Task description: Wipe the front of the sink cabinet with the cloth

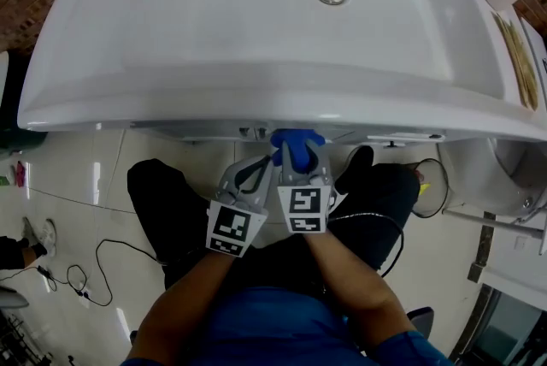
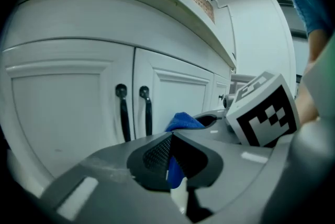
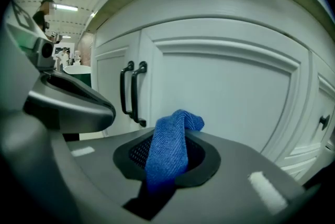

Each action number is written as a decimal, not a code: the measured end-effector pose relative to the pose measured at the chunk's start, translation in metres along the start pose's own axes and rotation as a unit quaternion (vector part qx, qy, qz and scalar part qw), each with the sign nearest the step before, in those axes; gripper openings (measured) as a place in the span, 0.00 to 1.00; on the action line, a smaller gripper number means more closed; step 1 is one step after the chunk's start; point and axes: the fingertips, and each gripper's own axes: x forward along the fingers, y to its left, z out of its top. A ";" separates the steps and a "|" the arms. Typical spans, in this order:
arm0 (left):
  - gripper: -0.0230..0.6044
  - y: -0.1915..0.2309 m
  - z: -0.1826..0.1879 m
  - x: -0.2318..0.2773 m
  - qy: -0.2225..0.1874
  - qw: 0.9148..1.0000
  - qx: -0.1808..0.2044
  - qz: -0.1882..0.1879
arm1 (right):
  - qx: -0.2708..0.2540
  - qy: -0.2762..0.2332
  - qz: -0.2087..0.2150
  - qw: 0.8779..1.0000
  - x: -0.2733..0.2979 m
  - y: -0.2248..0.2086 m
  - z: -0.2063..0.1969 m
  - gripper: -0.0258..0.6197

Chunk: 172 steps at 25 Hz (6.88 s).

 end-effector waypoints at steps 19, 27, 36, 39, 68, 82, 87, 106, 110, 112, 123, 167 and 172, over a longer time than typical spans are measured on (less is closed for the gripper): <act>0.04 0.107 -0.029 -0.096 -0.041 0.990 -0.072 0.117 | 0.061 0.052 -0.042 0.996 0.024 0.048 -0.005 0.17; 0.04 0.133 -0.050 -0.122 -0.047 0.984 -0.102 0.139 | 0.033 0.041 0.012 0.999 0.037 0.107 0.015 0.17; 0.04 0.157 -0.064 -0.138 -0.055 0.977 -0.132 0.159 | -0.093 -0.016 0.108 0.990 0.064 0.193 0.064 0.16; 0.04 0.163 -0.067 -0.143 -0.061 0.973 -0.142 0.169 | -0.121 -0.034 0.142 0.982 0.074 0.226 0.078 0.16; 0.04 0.176 -0.092 -0.161 -0.057 0.966 -0.163 0.195 | -0.105 -0.050 0.239 0.964 0.057 0.280 0.072 0.15; 0.04 0.020 -0.046 -0.024 -0.025 0.997 -0.069 0.021 | 0.034 0.057 -0.027 0.997 -0.029 0.001 -0.043 0.16; 0.04 -0.034 -0.040 0.008 -0.014 0.998 -0.047 -0.031 | 0.068 0.079 -0.090 0.990 -0.054 -0.073 -0.077 0.16; 0.04 -0.026 -0.073 0.048 0.050 0.998 -0.018 -0.036 | 0.041 0.130 -0.116 0.984 -0.005 -0.148 -0.126 0.16; 0.04 -0.012 -0.079 0.037 0.050 0.998 -0.031 -0.022 | 0.030 0.124 -0.094 0.987 0.004 -0.125 -0.118 0.16; 0.04 -0.004 -0.080 0.029 0.045 0.998 -0.037 -0.010 | 0.013 0.114 -0.072 0.991 0.010 -0.106 -0.108 0.16; 0.04 0.056 -0.081 -0.026 0.008 0.995 -0.082 0.048 | -0.035 0.076 0.029 0.996 0.044 0.018 -0.055 0.16; 0.04 0.210 -0.157 -0.227 -0.026 0.955 -0.168 0.245 | -0.154 0.028 0.240 0.958 0.145 0.362 0.029 0.16; 0.04 0.195 -0.147 -0.208 -0.019 0.964 -0.146 0.222 | -0.128 0.027 0.245 0.961 0.112 0.334 0.021 0.15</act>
